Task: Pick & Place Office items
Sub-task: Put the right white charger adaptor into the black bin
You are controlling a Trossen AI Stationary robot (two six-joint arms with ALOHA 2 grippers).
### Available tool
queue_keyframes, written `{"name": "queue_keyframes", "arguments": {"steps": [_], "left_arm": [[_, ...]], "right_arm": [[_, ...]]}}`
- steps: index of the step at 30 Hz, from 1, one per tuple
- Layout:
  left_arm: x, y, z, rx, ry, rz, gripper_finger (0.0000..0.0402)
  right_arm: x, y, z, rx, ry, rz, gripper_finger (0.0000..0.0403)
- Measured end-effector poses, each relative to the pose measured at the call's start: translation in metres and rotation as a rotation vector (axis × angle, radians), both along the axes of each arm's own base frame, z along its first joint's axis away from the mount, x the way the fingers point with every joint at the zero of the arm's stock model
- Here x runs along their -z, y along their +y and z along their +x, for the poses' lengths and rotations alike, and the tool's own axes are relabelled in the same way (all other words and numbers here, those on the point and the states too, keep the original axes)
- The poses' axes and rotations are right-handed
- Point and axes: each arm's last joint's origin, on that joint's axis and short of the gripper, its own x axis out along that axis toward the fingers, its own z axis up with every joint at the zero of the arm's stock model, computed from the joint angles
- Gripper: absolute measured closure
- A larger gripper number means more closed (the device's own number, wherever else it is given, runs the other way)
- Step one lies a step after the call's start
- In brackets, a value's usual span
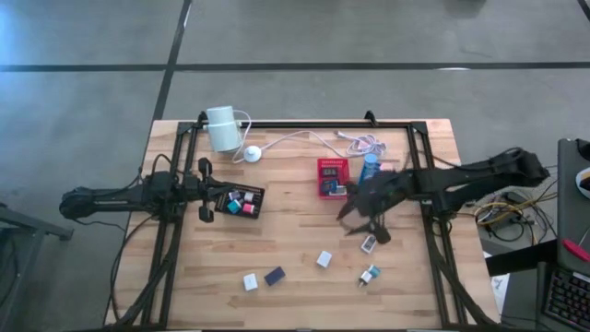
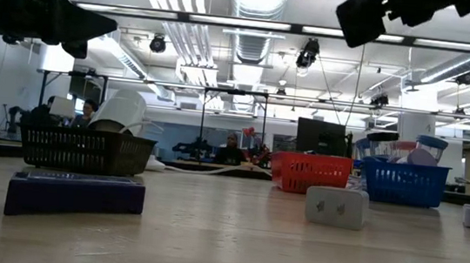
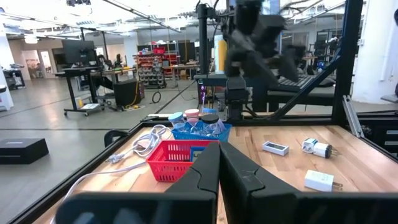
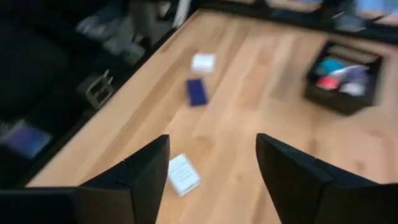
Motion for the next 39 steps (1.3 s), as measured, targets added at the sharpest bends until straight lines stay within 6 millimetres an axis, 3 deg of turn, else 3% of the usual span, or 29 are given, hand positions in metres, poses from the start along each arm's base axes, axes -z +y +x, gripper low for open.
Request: {"name": "queue_keyframes", "arguments": {"steps": [6, 12, 17, 26, 39], "left_arm": [[0.0, 0.0, 0.0, -0.003, 0.0, 0.001, 0.0386], [0.0, 0.0, 0.0, -0.004, 0.0, 0.0, 0.0387], [0.0, 0.0, 0.0, -0.007, 0.001, 0.0, 0.0386], [0.0, 0.001, 0.0, -0.029, 0.006, -0.001, 0.0386], [0.001, 0.001, 0.001, -0.03, 0.011, -0.002, 0.0387]], "right_arm": [[0.023, 0.025, 0.031, -0.088, 0.116, -0.086, 0.0145], [0.039, 0.031, 0.062, 0.025, 0.222, -0.074, 0.0133], [0.054, 0.043, 0.081, -0.096, 0.272, -0.115, 0.0138], [0.075, 0.066, 0.109, -0.246, 0.402, -0.232, 0.0142], [0.114, 0.076, 0.131, -0.302, 0.625, -0.294, 0.0126]]}}
